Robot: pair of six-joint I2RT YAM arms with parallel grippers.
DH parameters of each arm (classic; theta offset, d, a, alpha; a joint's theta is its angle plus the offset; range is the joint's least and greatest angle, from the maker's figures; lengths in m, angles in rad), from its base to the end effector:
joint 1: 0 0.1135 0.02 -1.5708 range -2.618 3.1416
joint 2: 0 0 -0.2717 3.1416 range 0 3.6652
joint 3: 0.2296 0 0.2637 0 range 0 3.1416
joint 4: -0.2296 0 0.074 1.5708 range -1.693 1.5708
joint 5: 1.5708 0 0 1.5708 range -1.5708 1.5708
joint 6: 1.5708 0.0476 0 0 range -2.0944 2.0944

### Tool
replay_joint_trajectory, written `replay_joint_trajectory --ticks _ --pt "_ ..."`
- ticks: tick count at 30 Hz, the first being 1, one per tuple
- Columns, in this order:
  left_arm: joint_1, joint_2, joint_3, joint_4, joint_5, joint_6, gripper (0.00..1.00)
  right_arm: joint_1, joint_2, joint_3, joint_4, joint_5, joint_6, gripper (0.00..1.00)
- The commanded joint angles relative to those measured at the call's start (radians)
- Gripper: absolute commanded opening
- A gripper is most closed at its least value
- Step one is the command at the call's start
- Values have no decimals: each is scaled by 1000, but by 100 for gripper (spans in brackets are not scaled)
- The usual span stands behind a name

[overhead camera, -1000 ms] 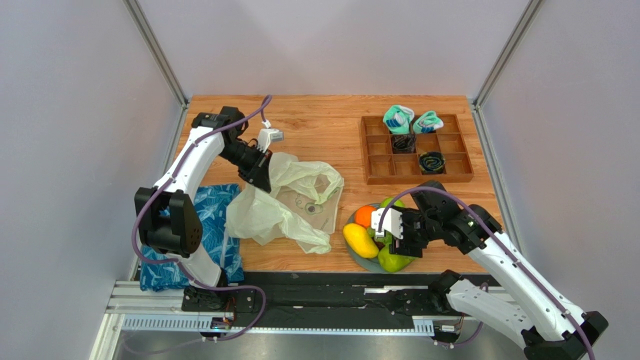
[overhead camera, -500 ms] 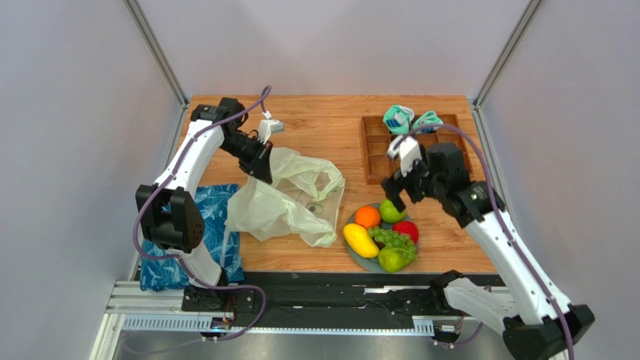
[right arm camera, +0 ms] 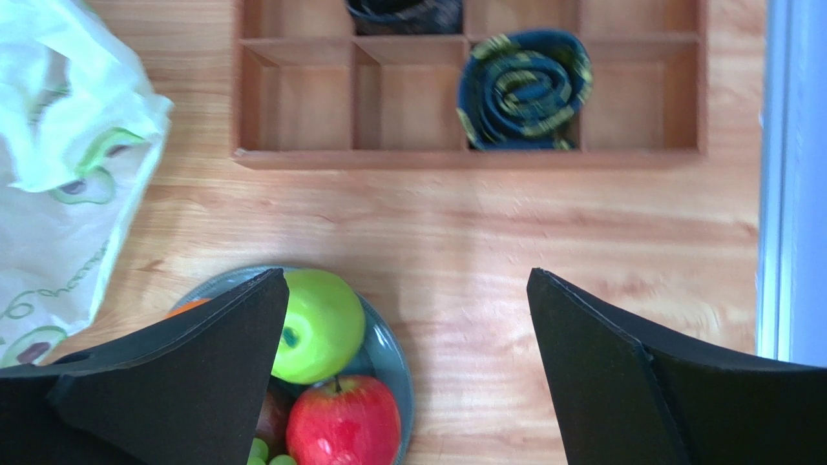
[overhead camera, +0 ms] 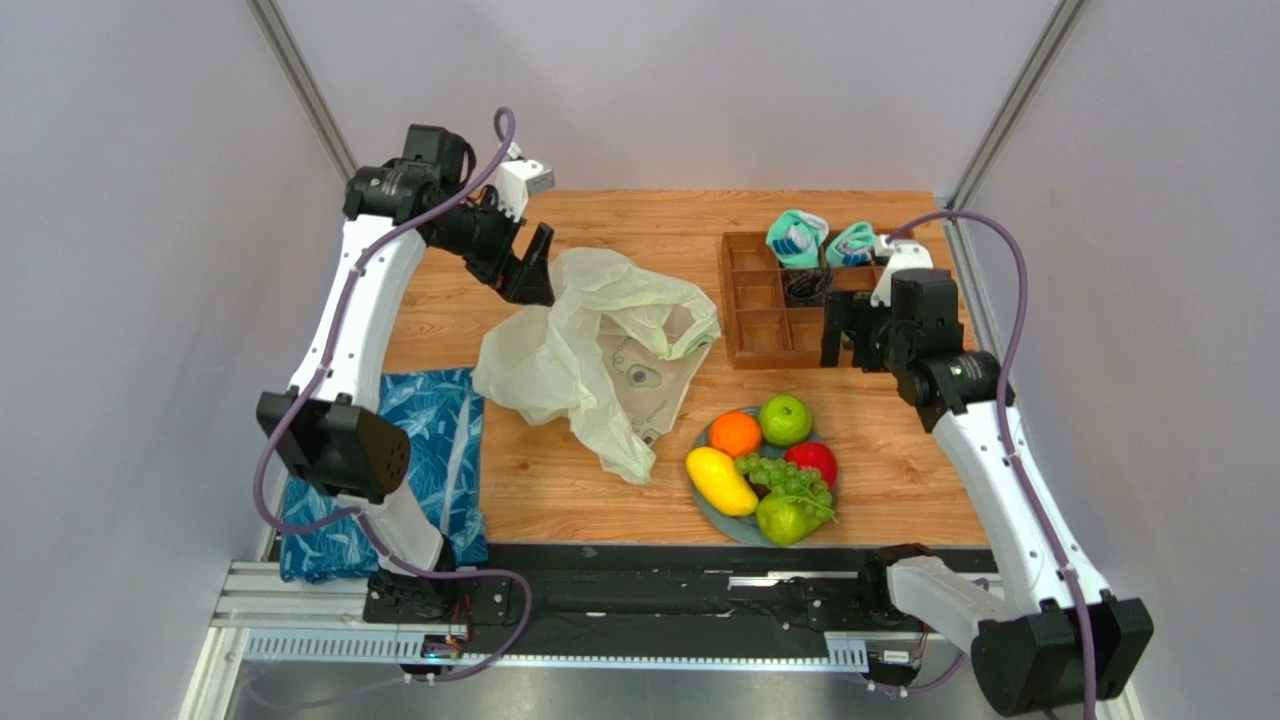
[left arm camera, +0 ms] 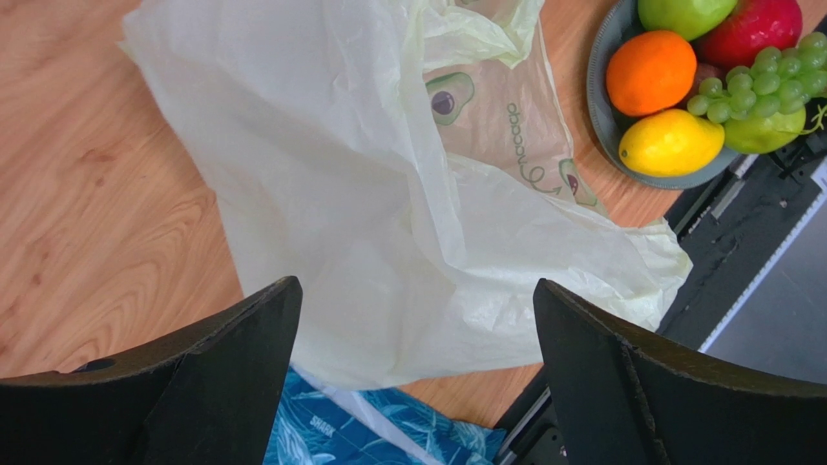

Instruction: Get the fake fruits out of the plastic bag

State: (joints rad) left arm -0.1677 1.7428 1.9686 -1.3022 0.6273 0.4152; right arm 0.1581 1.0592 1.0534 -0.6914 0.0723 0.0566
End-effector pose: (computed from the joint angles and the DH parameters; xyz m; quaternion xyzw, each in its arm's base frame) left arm 0.3471 -0.0871 0.3981 0.3373 0.8617 -0.2681 0.2679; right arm 0.2348 0.0340 0.3309 -0.0307 0.9051 0.0127 0.4238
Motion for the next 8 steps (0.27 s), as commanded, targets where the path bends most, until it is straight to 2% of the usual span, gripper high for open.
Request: replay_joint_trajectory --ticks 1,8 --pt "2 -176 -69 57 -93 -90 98 1 -99 -69 20 187 94 100" --pt "2 -406 -324 142 -178 -81 99 -8 -145 -113 6 218 40 100"
